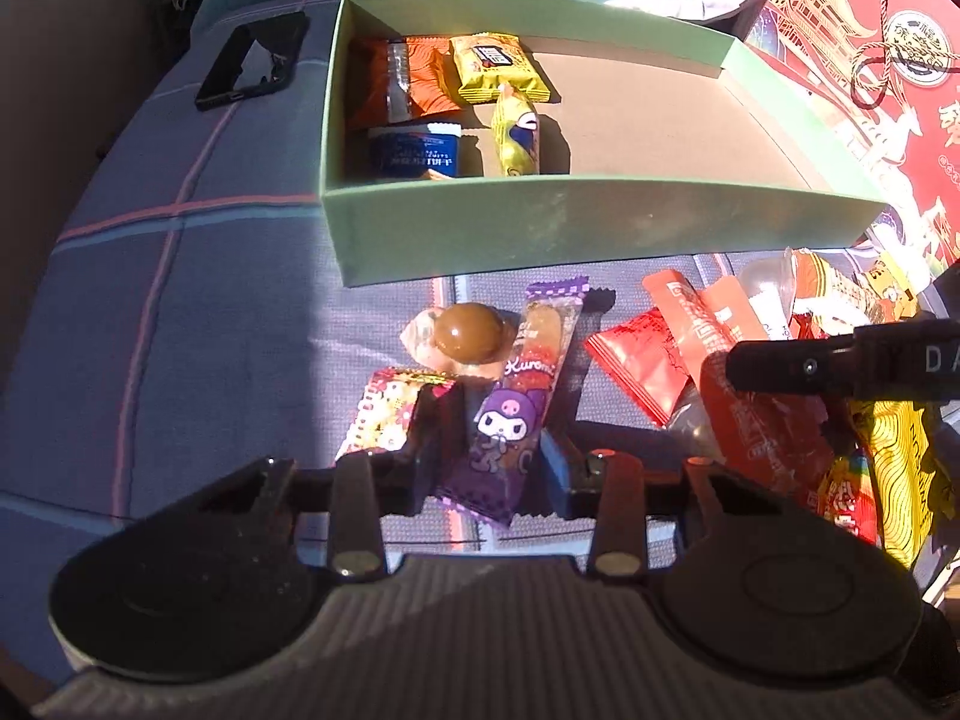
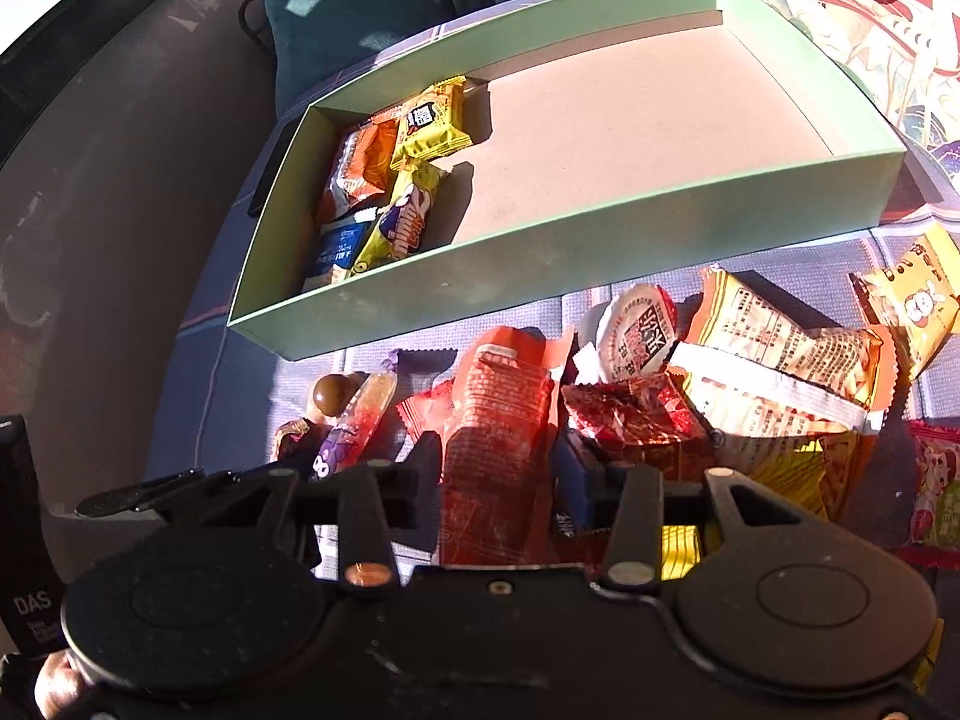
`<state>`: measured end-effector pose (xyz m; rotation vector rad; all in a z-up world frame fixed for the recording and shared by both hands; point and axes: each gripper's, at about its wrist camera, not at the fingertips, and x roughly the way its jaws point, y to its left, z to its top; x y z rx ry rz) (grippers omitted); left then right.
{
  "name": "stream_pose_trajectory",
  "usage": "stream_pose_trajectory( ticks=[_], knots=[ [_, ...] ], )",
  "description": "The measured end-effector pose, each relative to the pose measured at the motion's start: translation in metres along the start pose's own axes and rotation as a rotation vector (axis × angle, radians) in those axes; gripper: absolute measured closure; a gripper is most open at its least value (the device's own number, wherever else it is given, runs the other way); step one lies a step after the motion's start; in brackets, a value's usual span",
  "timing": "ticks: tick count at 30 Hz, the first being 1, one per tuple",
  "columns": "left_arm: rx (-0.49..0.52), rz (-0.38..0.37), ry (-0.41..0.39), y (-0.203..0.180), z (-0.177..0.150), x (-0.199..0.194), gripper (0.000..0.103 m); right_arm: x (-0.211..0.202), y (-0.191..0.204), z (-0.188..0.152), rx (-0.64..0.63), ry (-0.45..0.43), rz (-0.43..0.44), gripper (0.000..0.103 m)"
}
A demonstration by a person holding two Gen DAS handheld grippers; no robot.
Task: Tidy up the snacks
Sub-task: 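Grasp the purple candy stick with left gripper while right grasps red-orange pack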
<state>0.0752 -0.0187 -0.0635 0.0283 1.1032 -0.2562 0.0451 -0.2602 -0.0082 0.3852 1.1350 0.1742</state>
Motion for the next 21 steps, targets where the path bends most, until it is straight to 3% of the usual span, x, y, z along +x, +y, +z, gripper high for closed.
stream_pose_trajectory(
  ticks=[8,9,13,21],
  knots=[
    [-0.02,-0.034,0.001,0.006,0.001,0.0,0.066,0.028,0.013,-0.001,-0.024,0.024,-0.038,0.058],
    [-0.022,-0.037,0.004,0.006,0.001,0.0,0.066,0.031,0.014,-0.003,-0.037,0.018,-0.039,0.062],
    [-0.021,-0.044,0.018,0.006,0.003,0.0,0.052,0.031,0.018,-0.004,-0.067,0.003,-0.036,0.067],
    [0.025,-0.021,0.029,-0.014,0.016,0.011,0.052,0.028,0.006,-0.003,-0.028,0.014,0.003,0.067]
  ],
)
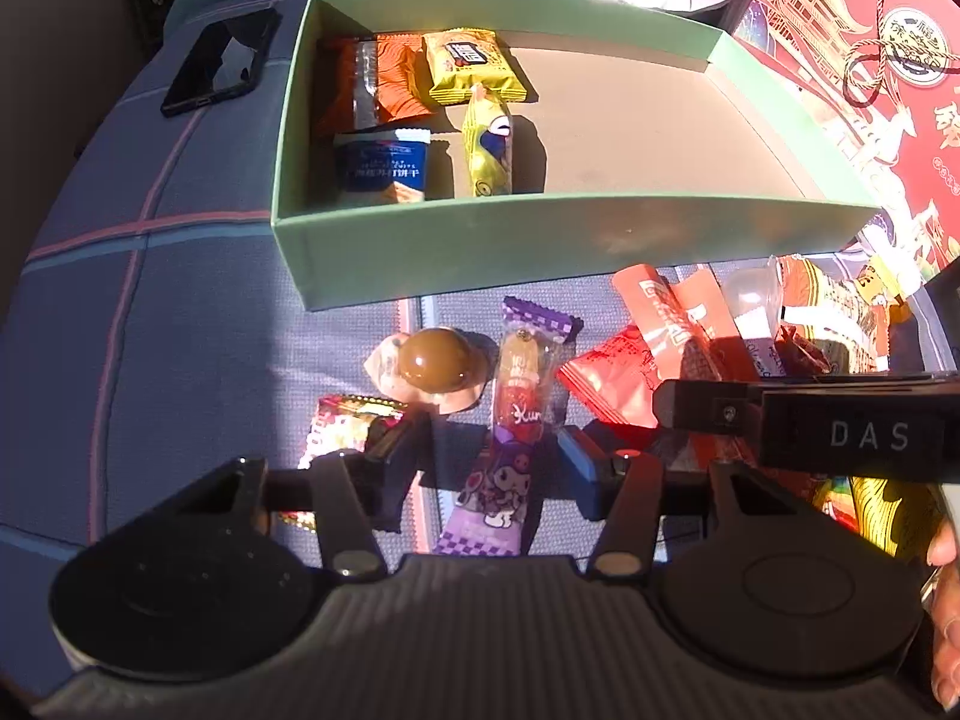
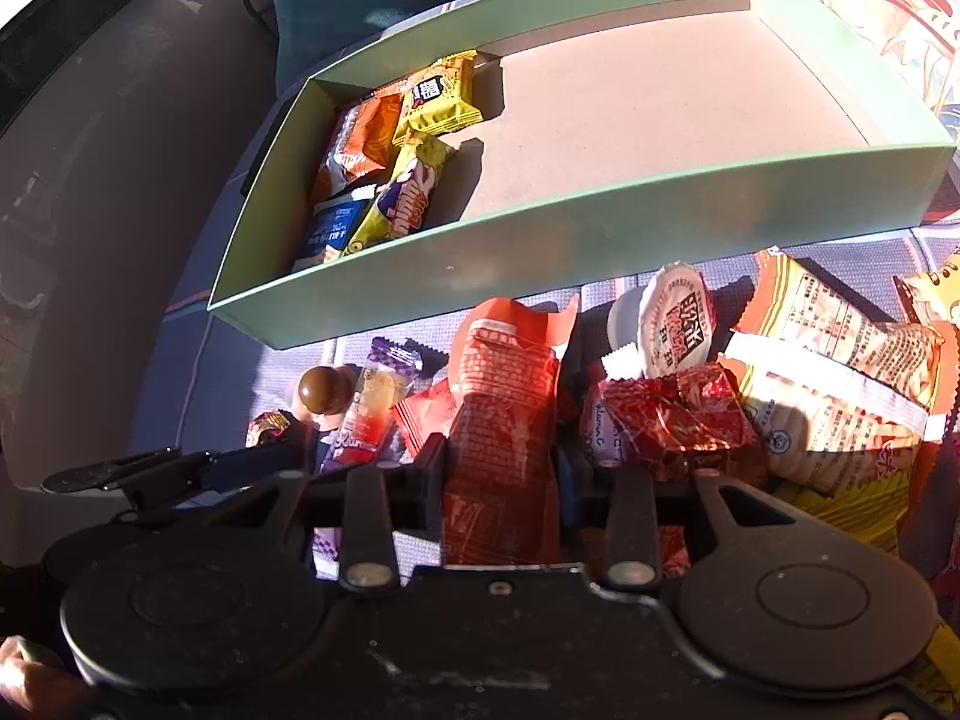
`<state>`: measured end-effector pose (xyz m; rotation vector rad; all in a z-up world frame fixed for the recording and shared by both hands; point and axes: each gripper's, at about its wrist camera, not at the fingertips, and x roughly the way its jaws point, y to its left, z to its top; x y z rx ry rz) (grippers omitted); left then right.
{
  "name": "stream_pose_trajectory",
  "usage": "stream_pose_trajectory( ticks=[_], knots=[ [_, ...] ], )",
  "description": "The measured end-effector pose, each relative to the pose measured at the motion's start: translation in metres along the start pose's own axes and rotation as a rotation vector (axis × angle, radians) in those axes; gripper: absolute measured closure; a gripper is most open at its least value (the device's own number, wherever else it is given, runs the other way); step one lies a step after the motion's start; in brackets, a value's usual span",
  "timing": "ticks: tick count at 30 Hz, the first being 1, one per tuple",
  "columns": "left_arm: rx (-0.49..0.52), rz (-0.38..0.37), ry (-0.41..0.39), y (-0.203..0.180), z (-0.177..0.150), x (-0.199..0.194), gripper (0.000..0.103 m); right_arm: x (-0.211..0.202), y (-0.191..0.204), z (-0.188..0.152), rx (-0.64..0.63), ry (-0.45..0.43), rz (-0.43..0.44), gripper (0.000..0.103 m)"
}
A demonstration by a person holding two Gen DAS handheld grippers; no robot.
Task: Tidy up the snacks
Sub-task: 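Grasp the purple candy stick with left gripper while right grasps red-orange pack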
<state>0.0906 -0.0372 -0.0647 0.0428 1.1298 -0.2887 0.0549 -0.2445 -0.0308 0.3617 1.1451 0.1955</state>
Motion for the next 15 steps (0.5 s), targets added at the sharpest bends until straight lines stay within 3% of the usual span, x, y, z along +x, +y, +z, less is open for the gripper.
stream_pose_trajectory(
  ticks=[1,2,3,4,15],
  knots=[
    [0.018,0.01,-0.001,-0.005,0.002,0.002,0.053,0.0,-0.001,0.001,0.002,-0.002,0.007,0.067],
    [0.037,0.018,-0.006,-0.009,0.002,0.003,0.061,-0.003,-0.003,0.001,0.003,-0.005,0.014,0.067],
    [0.056,0.027,-0.012,-0.013,0.003,0.004,0.073,-0.004,-0.004,0.002,0.006,-0.008,0.022,0.067],
    [0.078,0.039,-0.01,-0.018,0.003,0.004,0.091,-0.005,-0.005,0.002,0.007,-0.009,0.027,0.067],
    [-0.011,0.028,-0.017,0.0,-0.005,-0.019,0.092,-0.017,-0.015,0.0,0.026,-0.032,0.103,0.067]
  ],
)
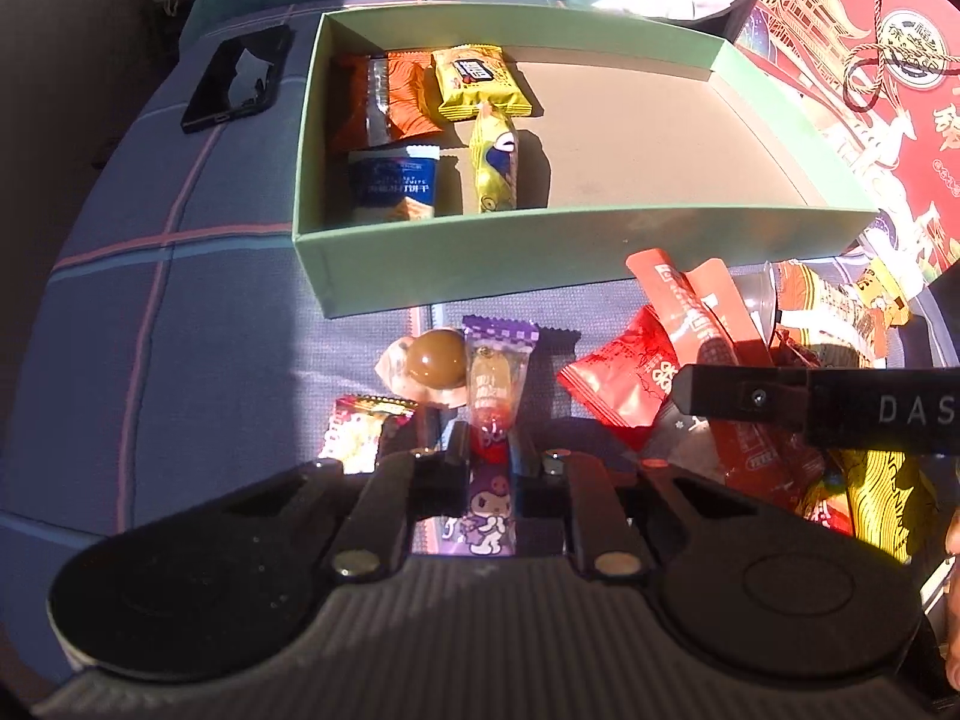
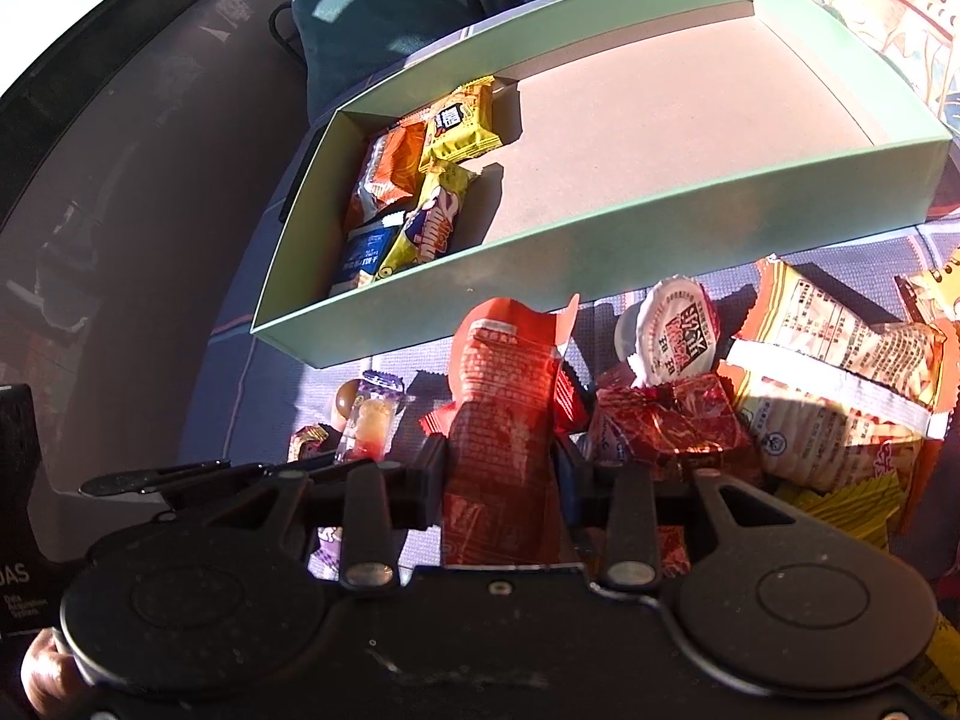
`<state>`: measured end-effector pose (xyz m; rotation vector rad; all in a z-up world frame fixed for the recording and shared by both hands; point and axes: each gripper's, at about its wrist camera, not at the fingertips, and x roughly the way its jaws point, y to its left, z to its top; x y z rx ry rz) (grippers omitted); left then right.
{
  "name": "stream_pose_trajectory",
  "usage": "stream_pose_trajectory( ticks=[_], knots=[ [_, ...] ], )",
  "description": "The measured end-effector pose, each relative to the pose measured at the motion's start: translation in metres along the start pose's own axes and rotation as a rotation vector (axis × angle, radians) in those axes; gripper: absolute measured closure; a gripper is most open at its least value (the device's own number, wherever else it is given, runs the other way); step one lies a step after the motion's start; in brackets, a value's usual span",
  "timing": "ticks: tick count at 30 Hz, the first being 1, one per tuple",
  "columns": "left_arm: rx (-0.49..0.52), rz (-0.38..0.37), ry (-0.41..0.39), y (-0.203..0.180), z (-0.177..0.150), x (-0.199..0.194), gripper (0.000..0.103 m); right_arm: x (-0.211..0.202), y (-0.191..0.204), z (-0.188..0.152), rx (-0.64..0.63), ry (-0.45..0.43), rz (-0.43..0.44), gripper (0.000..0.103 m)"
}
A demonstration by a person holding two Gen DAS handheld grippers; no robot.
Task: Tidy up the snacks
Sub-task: 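Grasp the purple candy stick with left gripper while right grasps red-orange pack, then lower both snacks into the green box in a row and open grippers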
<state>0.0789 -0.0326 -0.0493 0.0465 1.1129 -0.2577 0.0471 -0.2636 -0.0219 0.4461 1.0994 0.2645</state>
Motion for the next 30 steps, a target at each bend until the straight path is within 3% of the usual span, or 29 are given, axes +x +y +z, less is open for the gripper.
stream_pose_trajectory(
  ticks=[6,12,21,28,30],
  knots=[
    [-0.027,-0.032,-0.067,0.002,0.011,-0.03,0.092,-0.018,0.012,0.006,-0.016,-0.04,0.056,0.067],
    [-0.03,-0.05,-0.133,-0.007,0.053,-0.039,0.092,-0.034,0.02,0.043,-0.024,-0.124,0.061,0.067],
    [-0.04,-0.064,-0.131,-0.029,0.125,0.002,0.091,-0.02,0.01,0.109,-0.011,-0.164,0.002,0.067],
    [-0.055,-0.047,-0.08,-0.03,0.139,0.042,0.091,0.01,-0.009,0.138,0.004,-0.115,-0.008,0.067],
    [-0.049,-0.013,-0.077,-0.031,0.139,0.047,0.083,0.02,-0.012,0.14,0.013,-0.093,0.009,0.063]
  ],
)
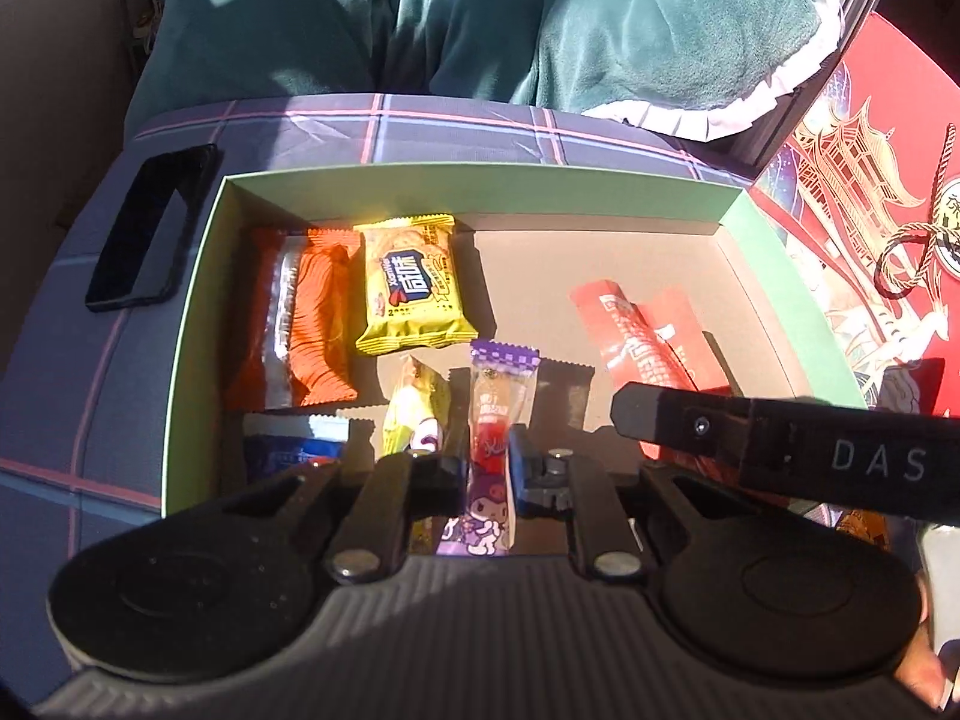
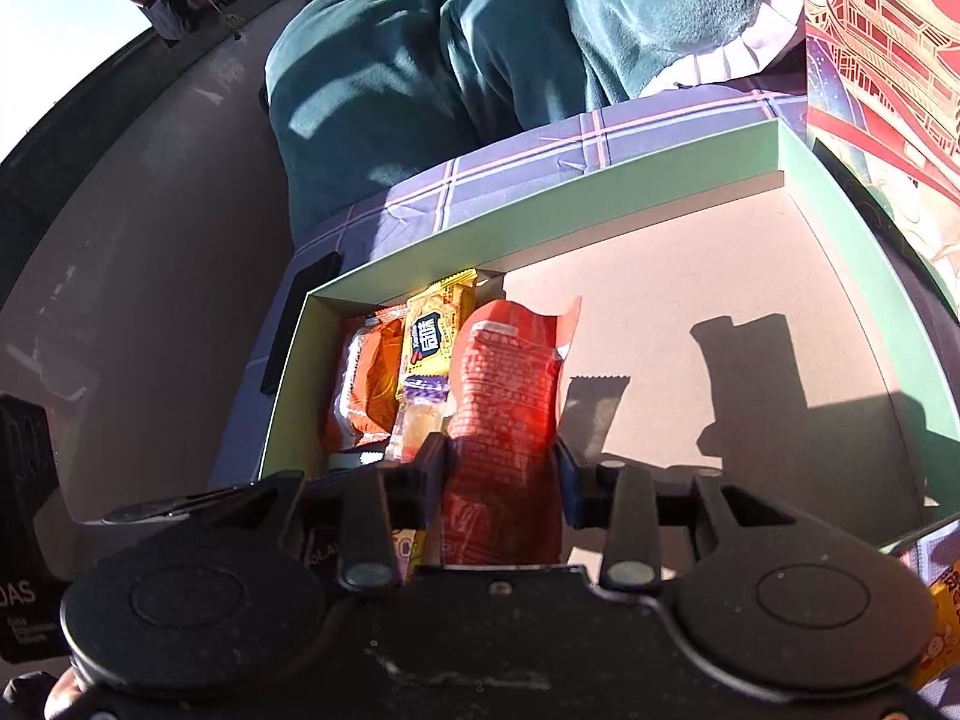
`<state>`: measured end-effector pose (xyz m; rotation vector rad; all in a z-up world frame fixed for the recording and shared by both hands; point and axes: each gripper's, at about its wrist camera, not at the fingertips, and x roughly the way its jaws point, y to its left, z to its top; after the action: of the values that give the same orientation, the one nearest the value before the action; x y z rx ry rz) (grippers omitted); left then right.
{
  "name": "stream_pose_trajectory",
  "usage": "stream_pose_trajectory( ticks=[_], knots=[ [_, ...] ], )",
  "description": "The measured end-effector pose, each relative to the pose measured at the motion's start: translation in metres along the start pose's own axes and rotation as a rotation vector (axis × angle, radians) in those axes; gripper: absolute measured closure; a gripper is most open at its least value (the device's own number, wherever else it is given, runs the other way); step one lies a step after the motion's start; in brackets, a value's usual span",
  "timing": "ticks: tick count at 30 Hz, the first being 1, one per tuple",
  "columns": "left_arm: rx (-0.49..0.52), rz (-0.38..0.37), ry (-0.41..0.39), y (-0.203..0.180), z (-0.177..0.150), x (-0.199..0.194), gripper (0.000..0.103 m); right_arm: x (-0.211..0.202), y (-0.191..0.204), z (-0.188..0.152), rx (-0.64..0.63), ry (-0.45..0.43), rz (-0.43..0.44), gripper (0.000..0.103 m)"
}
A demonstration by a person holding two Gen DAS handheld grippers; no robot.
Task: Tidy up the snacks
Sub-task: 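Lower both snacks into the green box in a row and open grippers, then withdraw both grippers toward the remaining snack pile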
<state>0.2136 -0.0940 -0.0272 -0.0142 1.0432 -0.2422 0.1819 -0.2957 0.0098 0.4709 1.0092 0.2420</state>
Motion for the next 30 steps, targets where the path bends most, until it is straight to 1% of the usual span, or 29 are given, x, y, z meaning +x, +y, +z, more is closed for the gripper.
stream_pose_trajectory(
  ticks=[1,2,3,4,5,6,10,12,15,22,30],
  knots=[
    [0.005,0.018,0.003,0.0,-0.001,0.001,0.058,0.002,-0.001,0.001,0.005,0.003,0.002,0.062],
    [0.007,0.034,-0.004,0.0,-0.002,0.0,0.03,0.005,-0.002,0.001,0.01,0.007,0.005,0.053],
    [0.007,0.06,-0.03,0.001,-0.004,-0.004,0.02,0.006,-0.001,0.0,0.011,0.004,0.004,0.038],
    [0.01,0.081,-0.049,0.001,-0.006,-0.007,0.01,0.006,-0.001,0.0,0.013,0.0,0.002,0.031],
    [0.013,0.09,-0.057,0.001,-0.007,-0.009,0.008,0.004,-0.001,-0.001,0.018,-0.011,-0.003,0.019],
    [0.014,0.091,-0.057,0.001,-0.007,-0.011,0.007,0.002,-0.002,-0.001,0.02,-0.018,-0.005,0.014],
    [-0.014,0.071,-0.051,0.004,-0.008,-0.019,0.001,-0.008,-0.005,-0.003,0.033,-0.035,-0.02,0.01],
    [-0.022,0.068,-0.052,0.004,-0.01,-0.025,0.001,-0.016,-0.005,-0.007,0.037,-0.046,-0.031,0.004],
    [-0.029,0.058,-0.053,0.002,-0.017,-0.035,0.001,-0.03,-0.002,-0.014,0.028,-0.063,-0.043,0.0],
    [-0.014,0.031,-0.06,-0.008,-0.037,-0.064,0.0,-0.065,0.003,-0.035,0.01,-0.086,-0.064,0.0],
    [0.047,0.006,-0.039,-0.024,-0.074,-0.086,0.0,-0.108,-0.003,-0.075,0.008,-0.106,-0.089,0.0]
  ],
)
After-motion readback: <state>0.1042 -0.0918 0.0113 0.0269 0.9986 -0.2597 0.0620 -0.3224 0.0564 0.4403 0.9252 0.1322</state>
